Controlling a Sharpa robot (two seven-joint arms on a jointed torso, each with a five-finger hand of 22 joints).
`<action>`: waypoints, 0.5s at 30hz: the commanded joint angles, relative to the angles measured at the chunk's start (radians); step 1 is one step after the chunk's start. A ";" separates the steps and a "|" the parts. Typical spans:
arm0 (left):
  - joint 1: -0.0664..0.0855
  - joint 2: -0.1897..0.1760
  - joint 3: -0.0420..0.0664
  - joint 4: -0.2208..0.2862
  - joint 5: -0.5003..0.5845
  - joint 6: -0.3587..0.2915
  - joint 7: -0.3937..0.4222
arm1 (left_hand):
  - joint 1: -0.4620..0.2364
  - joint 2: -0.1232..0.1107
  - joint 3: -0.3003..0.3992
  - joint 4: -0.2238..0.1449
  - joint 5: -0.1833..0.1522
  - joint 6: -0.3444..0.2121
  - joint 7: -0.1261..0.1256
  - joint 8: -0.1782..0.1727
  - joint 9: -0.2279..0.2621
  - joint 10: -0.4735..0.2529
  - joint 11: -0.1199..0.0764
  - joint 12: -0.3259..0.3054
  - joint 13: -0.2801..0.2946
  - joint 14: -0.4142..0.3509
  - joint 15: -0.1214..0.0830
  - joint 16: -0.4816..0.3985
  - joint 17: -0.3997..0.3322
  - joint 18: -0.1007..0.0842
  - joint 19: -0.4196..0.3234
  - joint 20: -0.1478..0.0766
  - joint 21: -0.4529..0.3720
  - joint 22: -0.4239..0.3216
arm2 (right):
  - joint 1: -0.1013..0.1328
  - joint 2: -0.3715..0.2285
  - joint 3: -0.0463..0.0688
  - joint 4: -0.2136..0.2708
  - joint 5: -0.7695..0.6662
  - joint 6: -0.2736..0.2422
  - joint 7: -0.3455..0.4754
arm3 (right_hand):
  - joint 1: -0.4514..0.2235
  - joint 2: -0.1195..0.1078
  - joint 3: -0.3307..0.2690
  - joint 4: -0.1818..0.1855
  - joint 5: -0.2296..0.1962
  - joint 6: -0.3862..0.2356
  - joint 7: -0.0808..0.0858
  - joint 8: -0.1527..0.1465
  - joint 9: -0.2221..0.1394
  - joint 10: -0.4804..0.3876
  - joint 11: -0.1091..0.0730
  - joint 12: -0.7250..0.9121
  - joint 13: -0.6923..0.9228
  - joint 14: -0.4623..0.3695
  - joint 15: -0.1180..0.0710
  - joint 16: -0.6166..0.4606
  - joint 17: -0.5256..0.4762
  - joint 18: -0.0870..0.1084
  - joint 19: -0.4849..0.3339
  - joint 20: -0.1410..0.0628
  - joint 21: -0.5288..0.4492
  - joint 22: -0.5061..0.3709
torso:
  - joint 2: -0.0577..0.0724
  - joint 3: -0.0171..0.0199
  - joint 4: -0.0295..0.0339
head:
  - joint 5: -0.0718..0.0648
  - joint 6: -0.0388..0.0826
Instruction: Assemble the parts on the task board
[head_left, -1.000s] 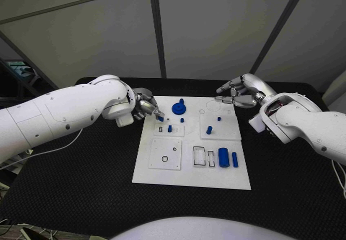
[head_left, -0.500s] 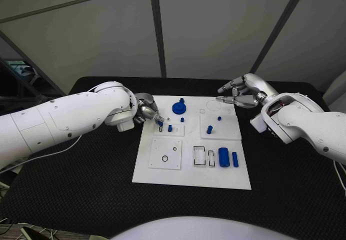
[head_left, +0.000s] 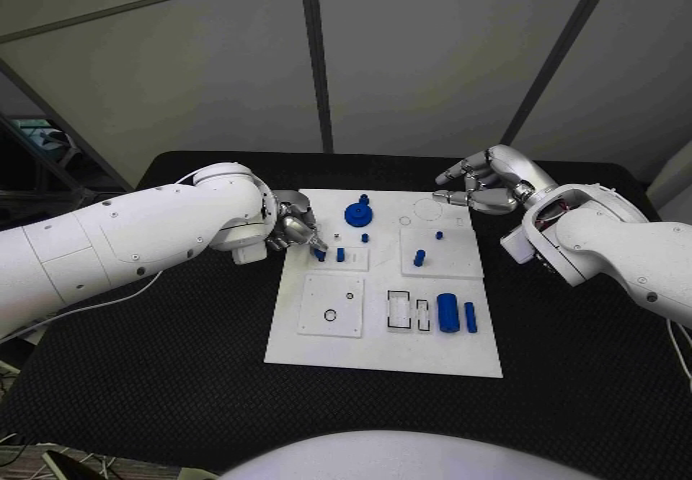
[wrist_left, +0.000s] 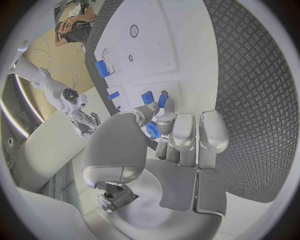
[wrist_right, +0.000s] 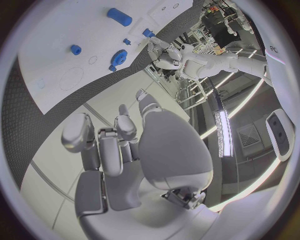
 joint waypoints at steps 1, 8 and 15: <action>0.000 0.000 0.000 0.002 -0.013 0.037 -0.011 | 0.002 0.000 0.141 -0.133 0.003 0.006 -0.001 0.003 0.001 0.009 -0.001 -0.005 -0.001 0.008 -0.009 0.003 0.001 -0.029 0.007 0.002 0.004 0.001 | 0.001 0.001 0.001 0.000 -0.002 0.007 0.006 | 0.001 0.011 -0.001 0.000 0.007 0.005 -0.003 0.007 -0.001 0.000 -0.005 -0.003 -0.001 0.073 -0.009 -0.006 0.139 0.010 -0.004 -0.001 -0.006 -0.001 | 0.000 0.0003 -0.0001 | 0.000 -0.001; 0.000 0.003 0.000 0.000 -0.013 0.039 -0.013 | 0.002 0.000 0.141 -0.133 0.003 0.006 -0.001 0.003 0.001 0.009 -0.001 -0.005 -0.001 0.008 -0.009 0.003 0.001 -0.029 0.007 0.002 0.004 0.001 | 0.001 0.002 0.001 -0.001 -0.002 0.008 0.007 | 0.001 0.011 -0.001 0.000 0.007 0.005 -0.003 0.007 -0.001 0.000 -0.005 -0.003 -0.001 0.073 -0.009 -0.006 0.139 0.010 -0.004 -0.001 -0.006 -0.001 | 0.000 0.0005 -0.0003 | -0.001 -0.002; -0.001 0.006 -0.001 -0.005 -0.013 0.040 -0.015 | 0.002 0.000 0.141 -0.133 0.003 0.006 -0.001 0.003 0.001 0.009 -0.001 -0.005 -0.001 0.008 -0.009 0.003 0.001 -0.029 0.007 0.002 0.004 0.001 | 0.001 0.001 0.001 0.000 -0.002 0.009 0.006 | 0.000 0.011 -0.002 0.000 0.008 0.004 -0.003 0.007 -0.002 0.000 -0.005 -0.004 -0.002 0.073 -0.010 -0.007 0.138 0.010 -0.003 -0.001 -0.006 -0.001 | 0.000 0.0005 -0.0007 | -0.001 -0.004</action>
